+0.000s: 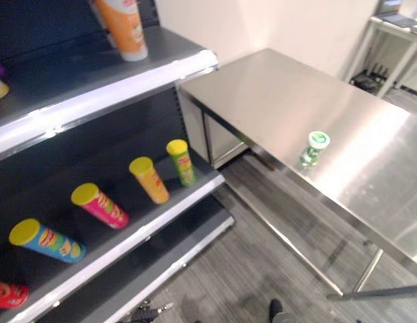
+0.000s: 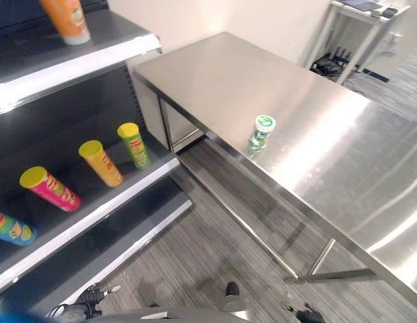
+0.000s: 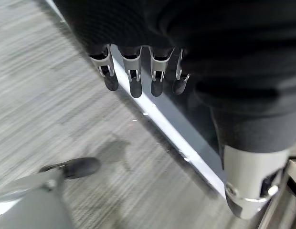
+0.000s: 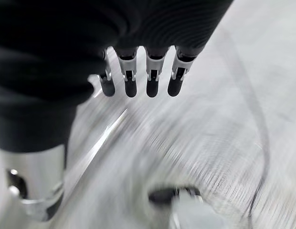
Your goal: Put the goods on the table back onto the shelves and tidy them up.
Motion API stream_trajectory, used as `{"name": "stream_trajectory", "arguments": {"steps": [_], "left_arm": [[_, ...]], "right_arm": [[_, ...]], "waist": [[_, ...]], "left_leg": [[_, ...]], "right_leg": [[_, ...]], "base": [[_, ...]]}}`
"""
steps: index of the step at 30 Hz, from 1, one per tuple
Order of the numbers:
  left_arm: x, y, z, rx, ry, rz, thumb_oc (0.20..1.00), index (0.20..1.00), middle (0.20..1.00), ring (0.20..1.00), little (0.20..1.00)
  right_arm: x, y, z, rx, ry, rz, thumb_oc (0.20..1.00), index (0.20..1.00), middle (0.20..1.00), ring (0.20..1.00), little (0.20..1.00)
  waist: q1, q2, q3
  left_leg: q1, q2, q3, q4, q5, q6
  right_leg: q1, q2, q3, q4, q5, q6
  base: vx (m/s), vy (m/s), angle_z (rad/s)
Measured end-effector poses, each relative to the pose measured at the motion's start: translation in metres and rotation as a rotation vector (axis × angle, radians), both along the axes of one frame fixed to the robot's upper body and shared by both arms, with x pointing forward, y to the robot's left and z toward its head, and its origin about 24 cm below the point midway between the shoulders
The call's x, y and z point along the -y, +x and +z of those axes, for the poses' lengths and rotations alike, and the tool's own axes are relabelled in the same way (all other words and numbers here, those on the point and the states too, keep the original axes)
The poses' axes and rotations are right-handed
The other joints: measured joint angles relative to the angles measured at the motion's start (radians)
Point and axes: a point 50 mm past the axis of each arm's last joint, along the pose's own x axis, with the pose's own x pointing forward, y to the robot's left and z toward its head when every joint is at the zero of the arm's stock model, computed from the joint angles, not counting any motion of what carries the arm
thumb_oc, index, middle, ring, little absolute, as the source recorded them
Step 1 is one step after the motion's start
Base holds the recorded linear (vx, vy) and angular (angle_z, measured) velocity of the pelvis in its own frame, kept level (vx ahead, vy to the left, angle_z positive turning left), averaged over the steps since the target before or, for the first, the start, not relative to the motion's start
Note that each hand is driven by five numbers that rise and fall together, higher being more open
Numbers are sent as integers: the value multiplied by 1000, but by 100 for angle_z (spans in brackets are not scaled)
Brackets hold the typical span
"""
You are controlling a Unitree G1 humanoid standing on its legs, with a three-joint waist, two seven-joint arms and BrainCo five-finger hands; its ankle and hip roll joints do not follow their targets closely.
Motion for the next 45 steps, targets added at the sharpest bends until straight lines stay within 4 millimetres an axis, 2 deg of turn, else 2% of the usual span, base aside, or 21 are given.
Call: {"name": "stream_trajectory", "arguments": {"steps": [4, 6, 8, 9, 12, 13, 14, 17, 20, 22, 24, 26, 28, 29, 31, 34, 36, 37, 40, 42, 45], "left_arm": [[1, -1, 0, -8, 0, -20, 1000, 1000, 1000, 1000, 1000], [4, 0, -1, -6, -6, -40, 1000, 1000, 1000, 1000, 1000], [5, -6, -2, -16, -8, -39, 1000, 1000, 1000, 1000, 1000], [9, -10, -4, -26, -13, -46, 1000, 1000, 1000, 1000, 1000], [15, -19, -7, -38, -32, -33, 1000, 1000, 1000, 1000, 1000], [17, -19, -7, -40, -36, -34, 1000, 1000, 1000, 1000, 1000], [18, -22, -8, -43, -41, -37, 1000, 1000, 1000, 1000, 1000], [19, -25, -8, -50, -57, -51, 1000, 1000, 1000, 1000, 1000], [21, -21, -7, -32, -68, -64, 1000, 1000, 1000, 1000, 1000], [21, -18, -6, -21, -69, -65, 1000, 1000, 1000, 1000, 1000], [23, -11, -5, -2, -73, -93, 1000, 1000, 1000, 1000, 1000], [23, -7, -4, 12, -73, -95, 1000, 1000, 1000, 1000, 1000], [25, -2, -3, 24, -81, -103, 1000, 1000, 1000, 1000, 1000], [25, 0, -3, 31, -82, -104, 1000, 1000, 1000, 1000, 1000], [23, -5, -3, 30, -83, -78, 1000, 1000, 1000, 1000, 1000], [24, -6, -4, 36, -100, -36, 1000, 1000, 1000, 1000, 1000], [24, -1, -3, 51, -104, -26, 1000, 1000, 1000, 1000, 1000], [25, -6, -5, 38, -103, -23, 1000, 1000, 1000, 1000, 1000], [32, -5, -7, 45, -127, 2, 1000, 1000, 1000, 1000, 1000], [39, 2, -7, 66, -149, 16, 1000, 1000, 1000, 1000, 1000], [37, -8, -9, 42, -146, 26, 1000, 1000, 1000, 1000, 1000]], "right_arm": [[31, -20, 16, 21, -99, -178, 1000, 1000, 1000, 1000, 1000], [70, -39, 43, 46, -241, -293, 1000, 1000, 1000, 1000, 1000], [104, -41, 73, 78, -388, -316, 1000, 1000, 1000, 1000, 1000], [130, -26, 110, 198, -537, -275, 1000, 1000, 1000, 1000, 1000], [155, 9, 173, 384, -750, -171, 1000, 1000, 1000, 1000, 1000], [157, 13, 185, 411, -799, -132, 1000, 1000, 1000, 1000, 1000], [159, 38, 216, 470, -904, 0, 1000, 1000, 1000, 1000, 1000], [155, 83, 274, 555, -1094, 256, 1000, 1000, 1000, 1000, 1000], [139, 125, 308, 599, -1186, 494, 1000, 1000, 1000, 1000, 1000], [130, 146, 312, 619, -1191, 589, 1000, 1000, 1000, 1000, 1000], [108, 179, 317, 643, -1166, 778, 1000, 1000, 1000, 1000, 1000], [100, 191, 318, 663, -1169, 828, 1000, 1000, 1000, 1000, 1000], [89, 219, 324, 659, -1158, 914, 1000, 1000, 1000, 1000, 1000], [85, 223, 330, 674, -1168, 948, 1000, 1000, 1000, 1000, 1000], [72, 249, 338, 709, -1156, 1006, 1000, 1000, 1000, 1000, 1000], [74, 265, 348, 668, -1165, 1024, 1000, 1000, 1000, 1000, 1000], [74, 267, 353, 671, -1172, 1020, 1000, 1000, 1000, 1000, 1000], [74, 270, 355, 668, -1171, 1022, 1000, 1000, 1000, 1000, 1000], [85, 274, 361, 616, -1184, 981, 1000, 1000, 1000, 1000, 1000], [95, 271, 369, 568, -1202, 945, 1000, 1000, 1000, 1000, 1000], [98, 274, 370, 545, -1197, 940, 1000, 1000, 1000, 1000, 1000]], "waist": [[-39, 7, -14], [-56, 12, -32], [-74, 23, -41], [-86, 32, -45], [-109, 38, -49], [-109, 38, -48], [-106, 30, -49], [-101, 27, -52], [-83, 20, -57], [-52, 12, -62], [-35, 4, -63], [-16, -5, -60], [0, -5, -60], [24, -4, -58], [66, -6, -53], [109, -4, -29], [108, -2, -22], [135, 10, -13], [138, 37, 10], [151, 48, 17], [155, 59, 15]], "left_leg": [[3, 9, 22, 0, -5, 2], [-1, 18, 37, 0, -3, -4], [-1, 18, 38, 0, -3, -5], [1, 17, 42, 0, -4, -6], [1, 17, 45, 0, -4, -6], [1, 18, 45, 0, -4, -6], [0, 23, 46, 0, -4, -6], [-6, 23, 51, 0, -2, -6], [-6, 25, 51, 0, -1, -6], [-19, 28, 38, 0, 3, -7], [-22, 27, 29, 1, 12, -12], [-29, 29, 14, 1, 15, -13], [-33, 32, -8, 6, 22, -19], [-46, 34, -29, 6, 28, -20], [-58, 47, -51, 7, 37, -26], [-94, 56, -122, 7, 59, -32], [-106, 60, -143, 6, 65, -34], [-127, 62, -167, 7, 74, -29], [-175, 56, -212, 27, 93, -33], [-188, 60, -211, 11, 113, -26], [-191, 59, -204, 15, 121, -27]], "right_leg": [[-11, 9, 24, -4, -1, 2], [-24, 19, 36, -5, 5, -7], [-24, 19, 36, -4, 6, -8], [-25, 19, 40, -5, 6, -8], [-27, 18, 44, -5, 6, -8], [-27, 17, 45, -5, 7, -9], [-30, 23, 46, -5, 4, -5], [-39, 25, 51, -5, 9, -8], [-42, 30, 53, -4, 10, -9], [-39, 31, 41, -4, 13, -14], [-38, 33, 31, -1, 17, -19], [-36, 35, 19, -1, 17, -20], [-29, 37, -3, -1, 17, -21], [-23, 37, -30, -3, 12, -24], [-16, 51, -52, -1, 6, -29], [-4, 62, -111, -1, -9, -33], [-7, 63, -131, -3, -13, -37], [1, 72, -157, -1, -21, -37], [13, 84, -185, -1, -43, -42], [14, 89, -210, 0, -40, -60], [34, 94, -245, 0, -49, -62]], "base": [[42, 24, -18], [47, 33, -15], [44, 36, -8], [41, 31, -4], [16, 8, -4], [15, 2, -6], [9, -1, -5], [0, -26, -5], [-6, -48, 0], [-6, -77, 9], [-4, -85, 19], [-4, -110, 24], [12, -79, 38], [21, -160, 55], [9, -152, 42], [-2, -122, 56], [4, -107, 59], [-6, -106, 53], [8, -102, 78], [18, -67, 69], [29, -69, 37]]}}
